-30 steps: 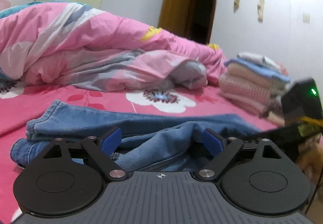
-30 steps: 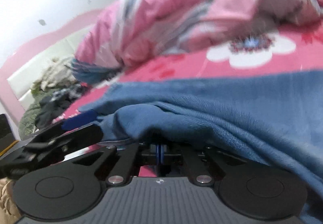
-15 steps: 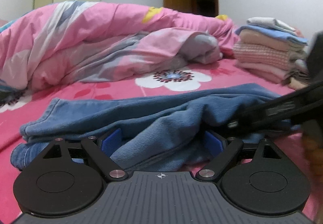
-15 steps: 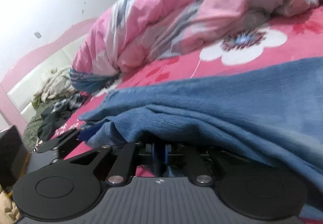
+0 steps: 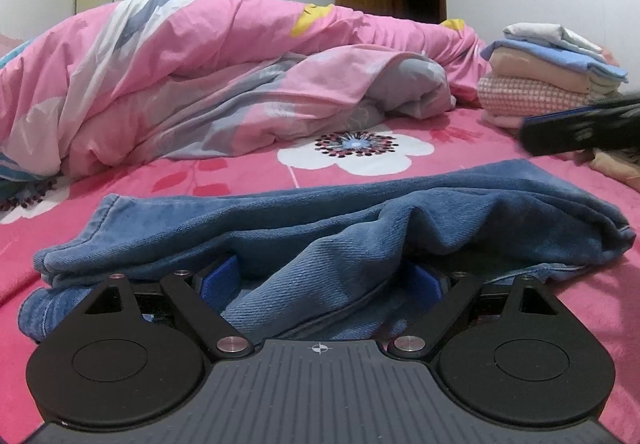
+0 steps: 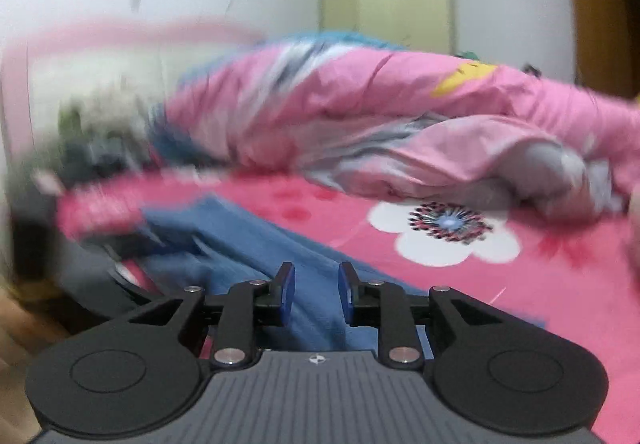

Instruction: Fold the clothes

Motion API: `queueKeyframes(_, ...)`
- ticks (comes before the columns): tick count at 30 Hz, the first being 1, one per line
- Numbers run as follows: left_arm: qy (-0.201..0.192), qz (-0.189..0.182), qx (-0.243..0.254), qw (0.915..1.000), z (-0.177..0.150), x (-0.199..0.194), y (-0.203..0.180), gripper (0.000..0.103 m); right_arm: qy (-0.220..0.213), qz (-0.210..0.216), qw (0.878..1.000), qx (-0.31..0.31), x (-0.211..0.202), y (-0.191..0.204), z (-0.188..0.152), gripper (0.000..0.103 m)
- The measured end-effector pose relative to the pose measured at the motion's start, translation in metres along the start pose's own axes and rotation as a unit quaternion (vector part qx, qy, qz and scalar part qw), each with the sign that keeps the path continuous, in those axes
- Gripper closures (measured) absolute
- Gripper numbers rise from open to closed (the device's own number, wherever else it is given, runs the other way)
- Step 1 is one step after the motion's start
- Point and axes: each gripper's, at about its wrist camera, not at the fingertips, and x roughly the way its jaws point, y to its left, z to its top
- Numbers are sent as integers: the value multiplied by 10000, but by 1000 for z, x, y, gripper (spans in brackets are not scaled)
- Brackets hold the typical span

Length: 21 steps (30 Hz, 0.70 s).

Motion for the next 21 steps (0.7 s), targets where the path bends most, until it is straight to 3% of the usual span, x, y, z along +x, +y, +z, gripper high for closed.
queueKeyframes(3, -24, 8, 49, 10000, 0, -2, -1, 15, 380, 209, 9964, -731, 19, 9, 3, 78)
queueKeyframes(7, -35, 27, 98, 9999, 1, -1, -1, 15, 587, 318, 9898, -1258, 33, 18, 6, 78)
queueKeyframes(16, -206, 170, 387, 9989, 1, -8, -6, 15, 816, 557, 9800, -1728, 39, 27, 14, 77)
queueKeyframes(21, -488, 512, 1129, 9911, -3, -14, -21, 15, 1051, 481, 9772, -1782, 58, 26, 14, 77)
